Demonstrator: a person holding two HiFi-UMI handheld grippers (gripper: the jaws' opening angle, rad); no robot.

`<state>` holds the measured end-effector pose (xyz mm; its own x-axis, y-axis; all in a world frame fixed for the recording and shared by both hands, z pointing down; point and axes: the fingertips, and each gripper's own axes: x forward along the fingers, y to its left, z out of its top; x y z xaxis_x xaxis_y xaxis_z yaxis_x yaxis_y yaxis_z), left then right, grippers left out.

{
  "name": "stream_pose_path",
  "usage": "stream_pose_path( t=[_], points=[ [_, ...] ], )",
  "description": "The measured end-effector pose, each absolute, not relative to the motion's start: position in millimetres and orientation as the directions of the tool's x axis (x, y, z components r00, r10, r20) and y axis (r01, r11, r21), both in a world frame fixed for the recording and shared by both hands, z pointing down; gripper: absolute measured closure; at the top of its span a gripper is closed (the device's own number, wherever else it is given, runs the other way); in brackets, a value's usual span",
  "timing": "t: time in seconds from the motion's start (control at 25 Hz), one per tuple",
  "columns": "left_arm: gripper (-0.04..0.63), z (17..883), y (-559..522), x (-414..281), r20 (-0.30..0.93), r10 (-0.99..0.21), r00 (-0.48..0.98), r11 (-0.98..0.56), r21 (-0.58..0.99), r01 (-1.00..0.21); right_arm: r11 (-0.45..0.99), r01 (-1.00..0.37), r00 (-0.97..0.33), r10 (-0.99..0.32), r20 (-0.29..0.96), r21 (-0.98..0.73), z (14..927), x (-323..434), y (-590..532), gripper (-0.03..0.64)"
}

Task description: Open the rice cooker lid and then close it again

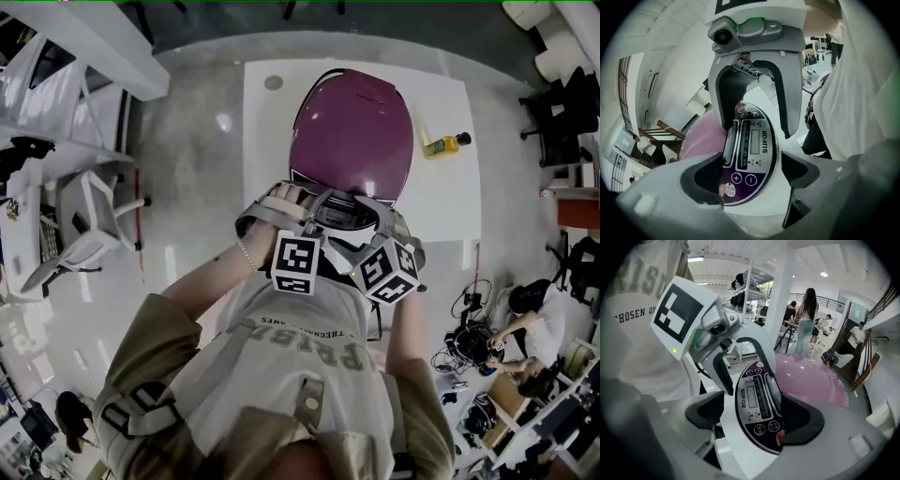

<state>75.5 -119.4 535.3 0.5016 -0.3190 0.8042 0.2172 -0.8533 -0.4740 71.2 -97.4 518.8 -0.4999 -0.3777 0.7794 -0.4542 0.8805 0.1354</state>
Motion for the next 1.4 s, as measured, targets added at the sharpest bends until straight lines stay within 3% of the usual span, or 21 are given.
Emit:
stream_pose_path(
  t=[0.28, 1.0, 1.4],
  points=[
    [0.193, 539, -121, 72, 0.807, -0.361, 0.467, -0.830, -0.506, 0.234, 0.904, -0.384, -0.467, -0.365, 0.805, 0.187, 527, 69, -95, 0.255],
    [0.192, 541, -121, 69, 0.823, -0.386, 0.416, -0.814, -0.516, 0.266, 0.918, -0.358, -0.481, -0.336, 0.810, 0.168, 527, 68, -93, 0.241],
    [0.192, 542, -122, 66, 0.854, -0.369, 0.367, -0.801, -0.492, 0.341, 0.930, -0.295, -0.391, -0.329, 0.860, 0.222, 533, 70, -94, 0.242]
  ],
)
